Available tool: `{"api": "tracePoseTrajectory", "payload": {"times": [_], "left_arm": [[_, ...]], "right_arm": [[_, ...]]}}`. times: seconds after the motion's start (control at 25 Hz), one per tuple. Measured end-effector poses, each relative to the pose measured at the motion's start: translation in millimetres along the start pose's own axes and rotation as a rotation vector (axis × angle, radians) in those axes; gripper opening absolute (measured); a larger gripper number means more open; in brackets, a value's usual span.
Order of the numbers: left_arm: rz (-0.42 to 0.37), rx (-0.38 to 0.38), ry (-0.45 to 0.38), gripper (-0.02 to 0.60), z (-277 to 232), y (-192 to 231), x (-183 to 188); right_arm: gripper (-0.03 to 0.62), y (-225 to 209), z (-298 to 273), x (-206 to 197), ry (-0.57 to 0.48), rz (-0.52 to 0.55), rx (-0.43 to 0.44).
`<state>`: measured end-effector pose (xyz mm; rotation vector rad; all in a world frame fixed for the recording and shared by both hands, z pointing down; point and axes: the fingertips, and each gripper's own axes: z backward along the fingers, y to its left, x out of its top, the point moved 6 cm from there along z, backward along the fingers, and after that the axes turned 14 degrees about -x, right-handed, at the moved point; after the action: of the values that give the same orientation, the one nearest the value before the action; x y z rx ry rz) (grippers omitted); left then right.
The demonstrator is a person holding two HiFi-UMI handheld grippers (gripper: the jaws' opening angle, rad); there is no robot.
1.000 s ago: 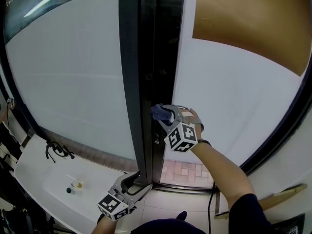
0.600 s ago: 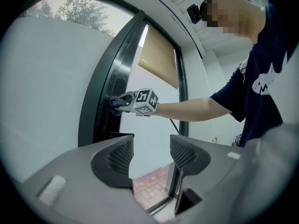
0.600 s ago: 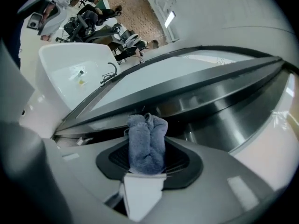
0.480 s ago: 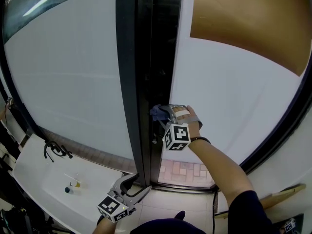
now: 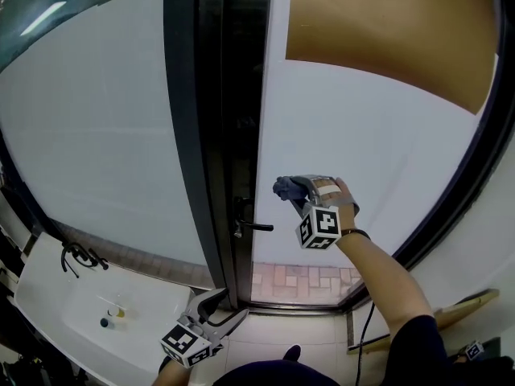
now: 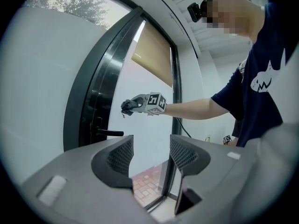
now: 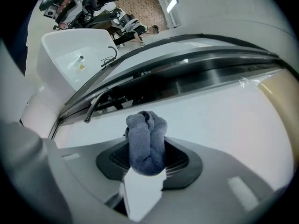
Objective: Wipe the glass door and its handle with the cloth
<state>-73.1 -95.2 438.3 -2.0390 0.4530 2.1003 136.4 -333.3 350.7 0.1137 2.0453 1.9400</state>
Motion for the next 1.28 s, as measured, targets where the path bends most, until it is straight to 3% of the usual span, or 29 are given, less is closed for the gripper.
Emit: {"api": "tracePoseTrajectory", "payload": {"times": [0.2,0.32,0.6,0.76,1.0,1.28], "left_arm": [[-0.002,-0.03,0.006,0.242,-10.8,-1.3,1.8],[-0.001,-0.047,0.011,0.242,-15.2,-1.9,0.3],[-0.001,-0.06,0.011,0.242,-15.7,-3.5,-2.8],[0.007,-0.039,0.02,0.242,-8.8,-1.3,-3.0],[0.011,-0.013,0.011,0.242,-0.5,-0.6,-7.6],[0.022,0.037,0.009,0.242,12.4,1.1,-10.3]], "right_arm": [[0.16,-13.9,31.6,-61.2,0.104,-0.088,-0.02],[0.16,-18.3,47.8,-90.1,0.16,-0.083,-0.039],[0.16,-25.3,71.6,-126.3,0.248,-0.095,-0.071],[0.158,-28.6,72.1,-94.8,0.163,-0.131,-0.083],[0.159,-13.3,32.1,1.4,-0.036,-0.081,-0.056],[0.159,22.4,-21.6,56.1,-0.088,0.028,0.031]]}}
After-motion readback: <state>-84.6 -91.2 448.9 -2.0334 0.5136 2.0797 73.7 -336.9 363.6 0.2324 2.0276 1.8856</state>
